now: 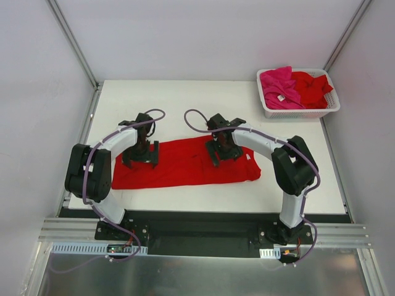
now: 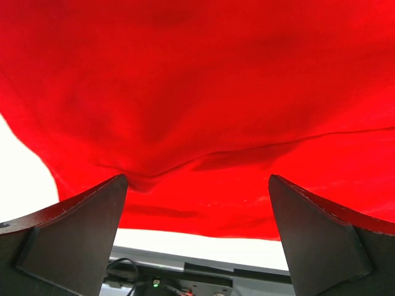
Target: Fold and stack the t-shirts
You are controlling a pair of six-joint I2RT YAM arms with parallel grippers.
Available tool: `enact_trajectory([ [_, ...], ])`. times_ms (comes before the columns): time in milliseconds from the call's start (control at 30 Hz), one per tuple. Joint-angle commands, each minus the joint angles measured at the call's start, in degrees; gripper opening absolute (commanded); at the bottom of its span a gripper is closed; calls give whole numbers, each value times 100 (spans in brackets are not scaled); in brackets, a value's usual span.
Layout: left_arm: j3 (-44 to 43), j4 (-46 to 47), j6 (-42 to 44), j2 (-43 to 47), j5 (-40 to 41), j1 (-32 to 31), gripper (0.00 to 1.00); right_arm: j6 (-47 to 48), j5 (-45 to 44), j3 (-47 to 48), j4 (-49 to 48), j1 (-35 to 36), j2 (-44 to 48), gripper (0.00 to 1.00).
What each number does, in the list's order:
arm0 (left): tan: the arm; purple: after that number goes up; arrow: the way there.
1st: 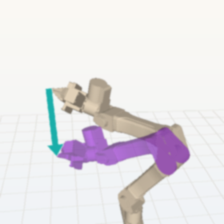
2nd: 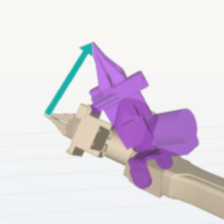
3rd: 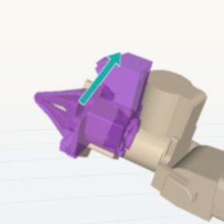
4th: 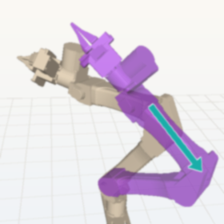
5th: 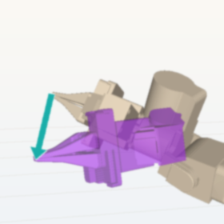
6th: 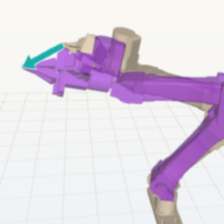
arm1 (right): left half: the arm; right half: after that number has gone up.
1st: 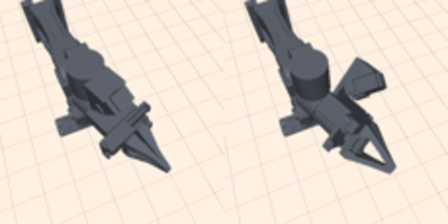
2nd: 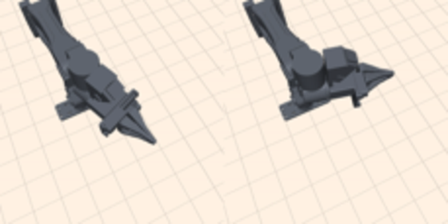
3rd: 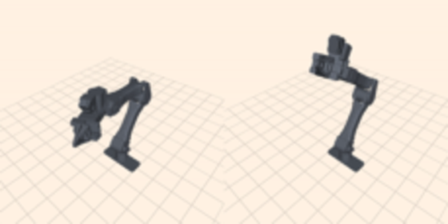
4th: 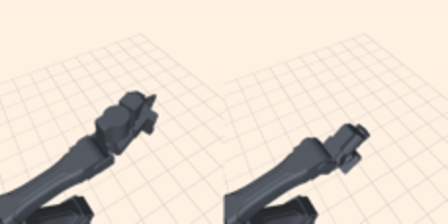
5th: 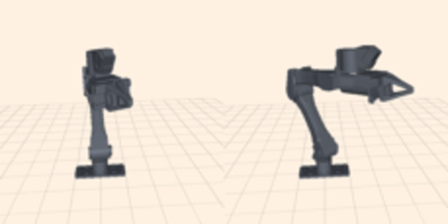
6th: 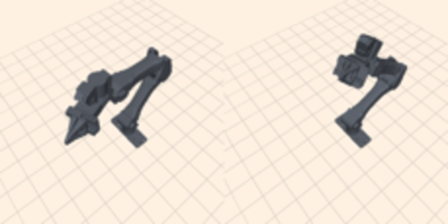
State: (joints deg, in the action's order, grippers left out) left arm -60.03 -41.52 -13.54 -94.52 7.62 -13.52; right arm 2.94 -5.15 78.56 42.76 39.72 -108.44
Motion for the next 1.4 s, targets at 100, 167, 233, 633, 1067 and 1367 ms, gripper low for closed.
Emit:
enact_trajectory([
  [100, 263, 231, -429, -268, -620, 86, 99, -83, 137, 431, 267, -88, -106, 82],
  [167, 351, 267, -509, -321, -753, 130, 99, -109, 233, 458, 285, -140, -159, 82],
  [233, 421, 328, -536, -356, -892, 130, 99, -136, 373, 414, 233, -175, -212, 82],
  [633, 589, 346, -562, -129, -1218, 139, 99, -356, 1306, 624, 284, -658, -801, 82],
  [1067, 1195, 100, -931, 1364, -2124, 69, 99, -30, 963, 2470, 1190, -958, -1478, 83],
  [1367, 1153, -189, -949, 1709, -2089, -116, 99, -66, 911, 2613, 1086, -879, -1471, 86],
])
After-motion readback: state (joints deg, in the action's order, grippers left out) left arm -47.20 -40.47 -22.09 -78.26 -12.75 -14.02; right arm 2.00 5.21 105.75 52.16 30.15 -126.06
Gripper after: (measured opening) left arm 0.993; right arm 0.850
